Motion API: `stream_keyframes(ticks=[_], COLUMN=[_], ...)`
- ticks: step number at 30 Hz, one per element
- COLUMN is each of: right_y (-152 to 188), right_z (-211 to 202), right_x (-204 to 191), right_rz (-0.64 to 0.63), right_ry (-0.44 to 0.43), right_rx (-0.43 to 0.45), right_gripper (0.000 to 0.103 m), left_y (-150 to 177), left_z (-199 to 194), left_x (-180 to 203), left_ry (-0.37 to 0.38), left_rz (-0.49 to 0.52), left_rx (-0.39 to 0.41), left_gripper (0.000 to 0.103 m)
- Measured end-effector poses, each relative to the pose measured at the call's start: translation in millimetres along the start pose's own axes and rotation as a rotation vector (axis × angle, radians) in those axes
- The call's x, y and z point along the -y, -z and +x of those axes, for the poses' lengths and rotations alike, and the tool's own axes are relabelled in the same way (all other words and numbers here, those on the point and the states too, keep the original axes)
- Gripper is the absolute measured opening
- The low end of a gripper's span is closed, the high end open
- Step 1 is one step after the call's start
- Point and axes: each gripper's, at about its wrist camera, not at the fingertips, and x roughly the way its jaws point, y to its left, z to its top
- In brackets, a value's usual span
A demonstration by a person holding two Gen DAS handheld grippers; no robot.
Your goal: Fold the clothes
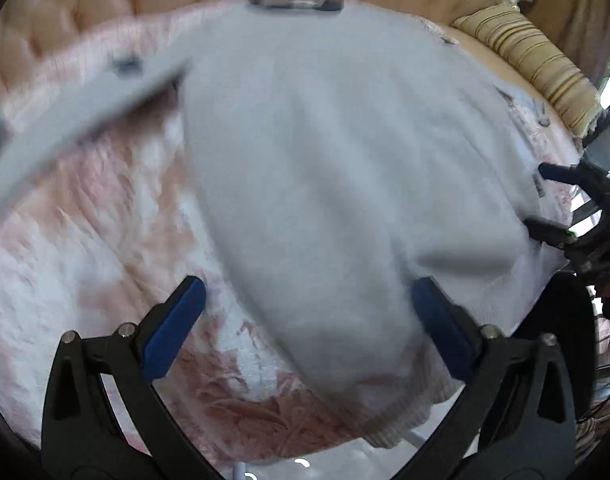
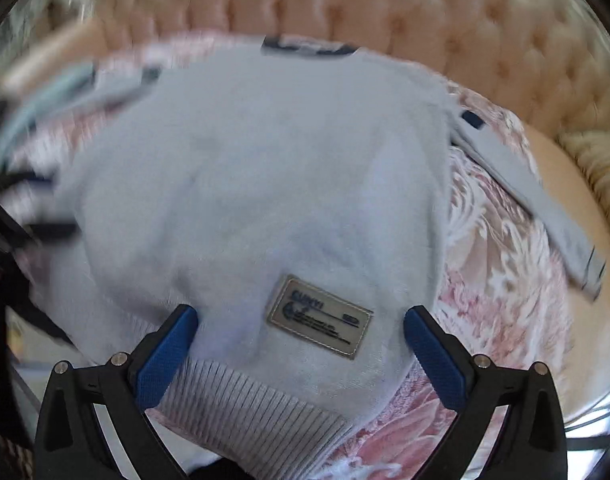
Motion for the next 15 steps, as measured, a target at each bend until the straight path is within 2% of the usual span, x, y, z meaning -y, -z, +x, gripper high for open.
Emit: stream_keyframes(ticks=[5, 7, 9, 12, 13, 15], right_y=[0, -1, 0, 1, 3, 8], right_z=[-4, -21, -40, -63, -65, -69], right_x=[8, 7, 6, 11, 12, 13], right_rz=[0.054, 0.066, 0.083, 0.151, 0.176, 0.225], right_ry=[-0.007, 0.001, 0.003, -0.053, -0.16, -0.374], right_rx=[-0.033, 0.006, 0.062, 0.154, 0.182, 0.238], right_gripper=[0.103, 0.103, 0.103, 0.103, 0.103, 0.103], left_y=[-5, -4, -5, -8, -8, -5], left_z=[-6, -18, -37, -54, -54, -42], left_x=[-2, 2, 12, 32, 40, 53], left_ry=[-0.031, -0.051, -0.006, 0.087, 0.109, 0.098], left_rz=[-0.017, -0.02, -0.015, 0.013, 0.033, 0.079], left_rx=[-0.03, -0.008, 0.048, 0.103, 0.104, 0.065], left_gripper=[0.103, 0.103, 0.103, 0.103, 0.103, 0.103])
